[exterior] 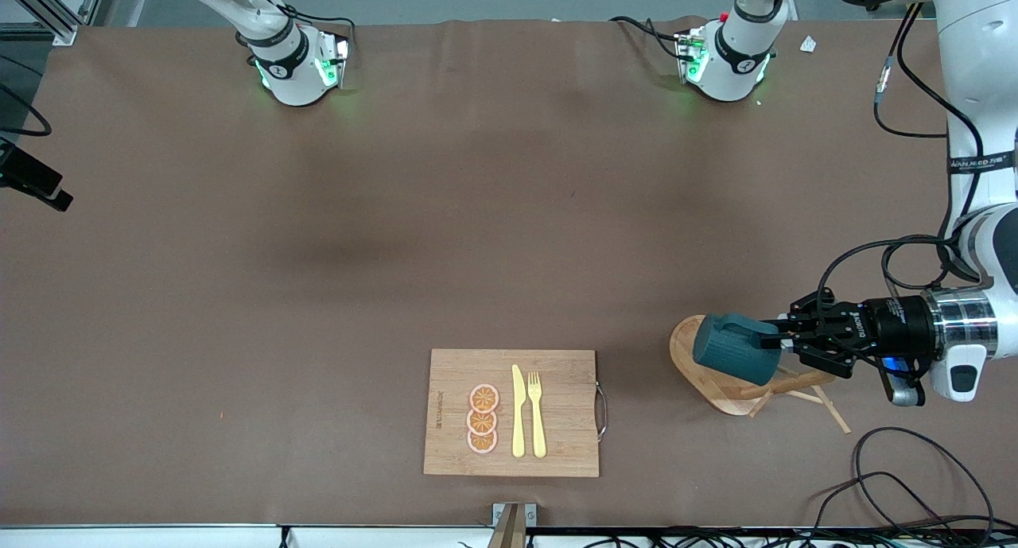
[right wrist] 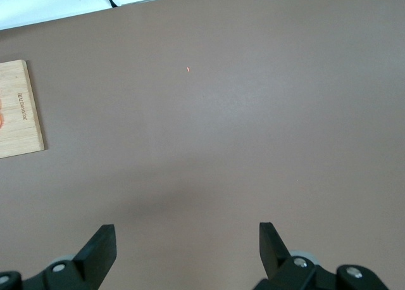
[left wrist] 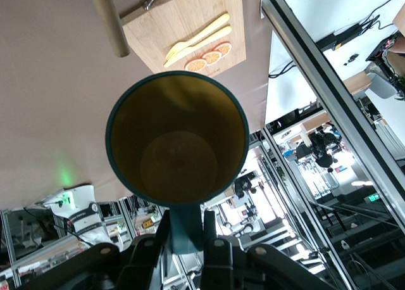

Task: Pass cup and hang on rack
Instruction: 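Slide the mug handle onto a rack peg with the left gripper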

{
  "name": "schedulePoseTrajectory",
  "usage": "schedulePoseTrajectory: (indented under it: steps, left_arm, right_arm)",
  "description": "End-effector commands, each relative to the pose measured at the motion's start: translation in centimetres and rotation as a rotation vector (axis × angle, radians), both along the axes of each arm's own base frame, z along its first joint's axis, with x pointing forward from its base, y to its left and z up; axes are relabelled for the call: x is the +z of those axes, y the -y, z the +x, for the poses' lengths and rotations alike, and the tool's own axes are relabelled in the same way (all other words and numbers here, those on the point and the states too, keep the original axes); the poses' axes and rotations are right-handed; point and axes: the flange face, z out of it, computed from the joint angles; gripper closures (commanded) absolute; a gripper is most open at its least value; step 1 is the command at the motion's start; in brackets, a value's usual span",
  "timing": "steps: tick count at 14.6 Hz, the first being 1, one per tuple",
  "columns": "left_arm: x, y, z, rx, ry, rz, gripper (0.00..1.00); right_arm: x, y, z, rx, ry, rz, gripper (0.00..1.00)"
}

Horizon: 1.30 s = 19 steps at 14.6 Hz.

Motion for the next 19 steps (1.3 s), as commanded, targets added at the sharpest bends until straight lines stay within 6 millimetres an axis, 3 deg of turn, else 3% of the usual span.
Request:
schedulePoseTrajectory:
  steps: [1, 5, 8, 14, 15, 19]
  left_arm:
    - [-1.1, -0.1, 0.1, -0.008, -0.02, -0.081, 0.99]
    - [-2.6, -0.4, 0.3, 0.0, -0.053, -0.102, 0.99]
    - [-3.7, -2.4, 0.3, 0.031, -0.074, -0.121, 0.99]
    - [-3.7, -3.5, 0.4, 0.064, -0.094, -0.152, 0.99]
    - [-4.8, -3.9, 0.5, 0.078, -0.132, -0.158, 0.99]
    - [-5.3, -4.1, 0.7, 0.104, -0.183, -0.178, 0.99]
  right_arm:
    - [0.5, -0.1, -0.2, -0.011, 0.005, 0.014, 0.0]
    - [0.4, -0.4, -0.1, -0.008, 0.005, 0.014, 0.0]
    - [0.4, -0.2, -0.1, -0.009, 0.006, 0.016, 0.0]
    - [0.4, 0.0, -0.2, -0.011, 0.002, 0.014, 0.0]
    - [0.4, 0.0, -0.2, -0.011, 0.002, 0.014, 0.0]
    - [0.4, 0.0, -0.2, -0.011, 0.004, 0.013, 0.0]
